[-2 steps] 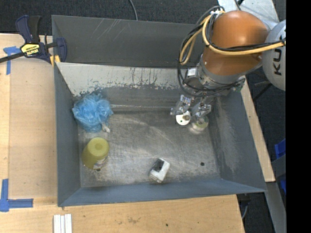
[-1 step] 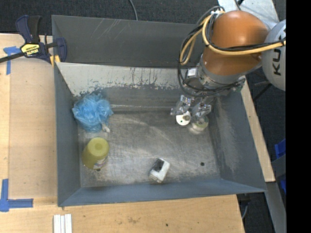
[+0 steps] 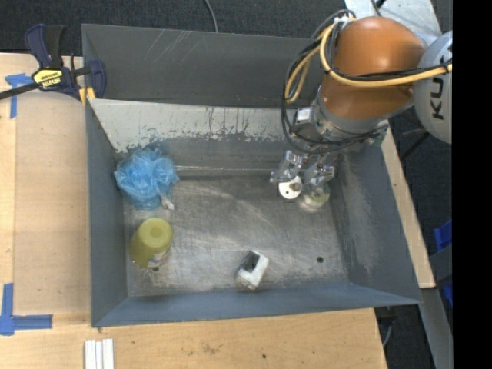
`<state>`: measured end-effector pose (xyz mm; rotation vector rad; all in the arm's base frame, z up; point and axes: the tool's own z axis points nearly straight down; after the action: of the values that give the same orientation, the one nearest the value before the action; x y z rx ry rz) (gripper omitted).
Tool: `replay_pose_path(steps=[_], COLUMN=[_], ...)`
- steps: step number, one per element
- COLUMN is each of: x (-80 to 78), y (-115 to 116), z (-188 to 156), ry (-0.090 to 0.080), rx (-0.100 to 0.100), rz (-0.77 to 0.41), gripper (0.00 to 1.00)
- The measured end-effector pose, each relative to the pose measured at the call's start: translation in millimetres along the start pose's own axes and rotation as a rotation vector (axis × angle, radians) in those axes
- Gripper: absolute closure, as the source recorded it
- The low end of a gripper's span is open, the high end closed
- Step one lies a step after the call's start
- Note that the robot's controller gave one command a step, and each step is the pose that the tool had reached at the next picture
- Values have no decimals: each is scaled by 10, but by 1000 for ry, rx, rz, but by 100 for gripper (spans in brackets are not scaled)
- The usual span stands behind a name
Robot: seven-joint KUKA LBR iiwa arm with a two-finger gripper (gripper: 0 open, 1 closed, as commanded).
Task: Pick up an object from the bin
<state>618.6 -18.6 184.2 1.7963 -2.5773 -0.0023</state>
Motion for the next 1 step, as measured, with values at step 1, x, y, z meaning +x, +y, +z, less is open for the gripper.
replay_pose_path(steps=[1], x=[0], y=[0], z=[0], ry=[0], rx=[0], rz=[0], gripper=[100])
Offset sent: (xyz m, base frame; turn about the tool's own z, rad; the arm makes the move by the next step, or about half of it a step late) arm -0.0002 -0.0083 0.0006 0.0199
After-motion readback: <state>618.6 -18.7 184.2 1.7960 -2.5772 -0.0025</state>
